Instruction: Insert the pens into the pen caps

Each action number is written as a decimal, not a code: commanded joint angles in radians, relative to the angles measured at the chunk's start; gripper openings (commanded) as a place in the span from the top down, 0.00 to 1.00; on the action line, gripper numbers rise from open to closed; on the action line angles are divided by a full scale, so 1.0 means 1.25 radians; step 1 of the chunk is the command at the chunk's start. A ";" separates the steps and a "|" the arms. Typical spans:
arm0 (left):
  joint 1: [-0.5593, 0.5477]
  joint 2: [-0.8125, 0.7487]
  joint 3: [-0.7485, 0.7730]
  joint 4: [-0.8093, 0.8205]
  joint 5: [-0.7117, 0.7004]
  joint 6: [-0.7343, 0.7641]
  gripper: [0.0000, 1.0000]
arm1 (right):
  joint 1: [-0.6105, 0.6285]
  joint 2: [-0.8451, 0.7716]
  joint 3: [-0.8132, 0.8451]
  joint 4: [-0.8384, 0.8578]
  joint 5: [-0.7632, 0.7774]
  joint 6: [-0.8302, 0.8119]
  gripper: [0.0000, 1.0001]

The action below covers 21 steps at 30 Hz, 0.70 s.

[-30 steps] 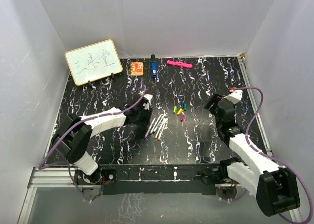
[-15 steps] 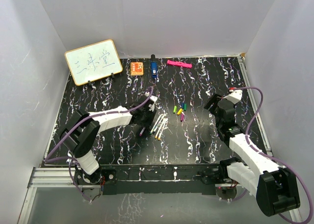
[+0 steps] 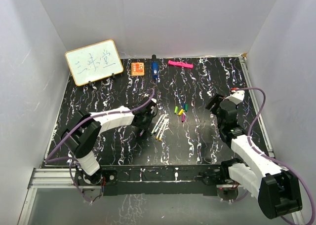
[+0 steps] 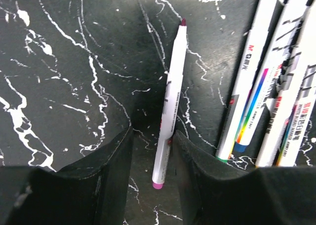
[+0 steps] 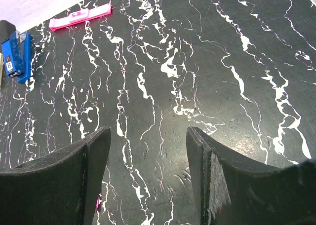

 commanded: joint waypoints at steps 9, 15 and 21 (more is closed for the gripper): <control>-0.002 0.094 0.092 -0.123 0.012 0.067 0.64 | -0.004 -0.026 -0.008 0.035 0.003 -0.001 0.39; -0.002 0.161 0.134 -0.159 0.029 0.098 0.64 | -0.004 -0.037 -0.012 0.034 0.012 -0.001 0.39; 0.017 0.179 0.144 -0.178 0.052 0.106 0.65 | -0.004 -0.039 -0.013 0.032 0.014 -0.002 0.38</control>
